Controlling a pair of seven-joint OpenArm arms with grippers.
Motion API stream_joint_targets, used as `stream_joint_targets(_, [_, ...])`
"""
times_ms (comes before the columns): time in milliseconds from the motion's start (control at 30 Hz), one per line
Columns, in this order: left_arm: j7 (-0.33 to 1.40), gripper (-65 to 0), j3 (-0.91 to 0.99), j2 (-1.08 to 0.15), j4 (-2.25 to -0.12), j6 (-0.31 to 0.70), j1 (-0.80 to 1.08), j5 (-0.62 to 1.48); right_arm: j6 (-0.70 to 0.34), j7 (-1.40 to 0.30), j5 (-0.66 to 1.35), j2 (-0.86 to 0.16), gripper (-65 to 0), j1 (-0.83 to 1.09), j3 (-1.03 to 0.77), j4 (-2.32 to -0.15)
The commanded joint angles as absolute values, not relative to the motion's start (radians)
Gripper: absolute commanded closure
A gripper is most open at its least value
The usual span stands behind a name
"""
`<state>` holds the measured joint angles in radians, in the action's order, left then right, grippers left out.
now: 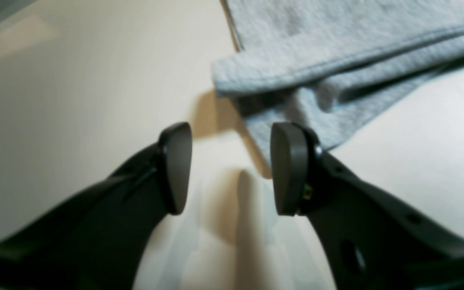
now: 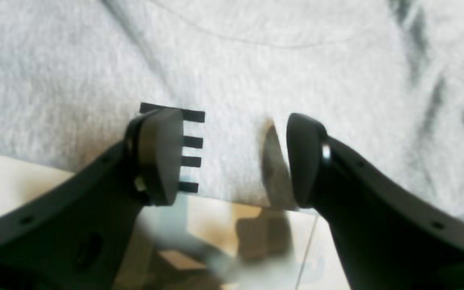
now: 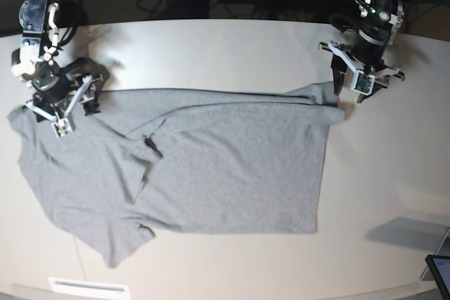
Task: Fold the T-shirt properly
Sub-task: 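Pull the held folded edge with both grippers toward the robot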
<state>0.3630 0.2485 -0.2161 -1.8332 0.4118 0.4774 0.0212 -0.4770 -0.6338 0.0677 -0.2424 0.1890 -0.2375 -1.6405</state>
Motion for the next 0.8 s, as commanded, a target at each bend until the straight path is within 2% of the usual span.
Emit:
stream_joint_targets(0, [0.349,-30.9,0.254,-0.225,-1.87,0.404,0.479,0.03,-0.473,-0.615,0.073,-0.251,-37.9,0.168,-0.239,-1.662])
stream_joint_targets(300, [0.406,-30.9,0.249,-0.162,-1.988,0.407,0.478,0.039,-0.473,-0.645,0.077,-0.249,-37.9,0.125,-0.243,-1.701])
stream_joint_targets(600, [0.41,-32.4,0.257,-0.139,-1.986,0.407,0.545,0.374,-0.469,-0.641,0.074,-0.246,-37.9,0.128,-0.246,-1.862])
stream_joint_targets(767, [0.41,-46.9,0.294,-0.139,-1.949,0.407,0.553,0.568,-0.467,-0.644,0.073,-0.239,-37.9,0.13,-0.242,-1.86])
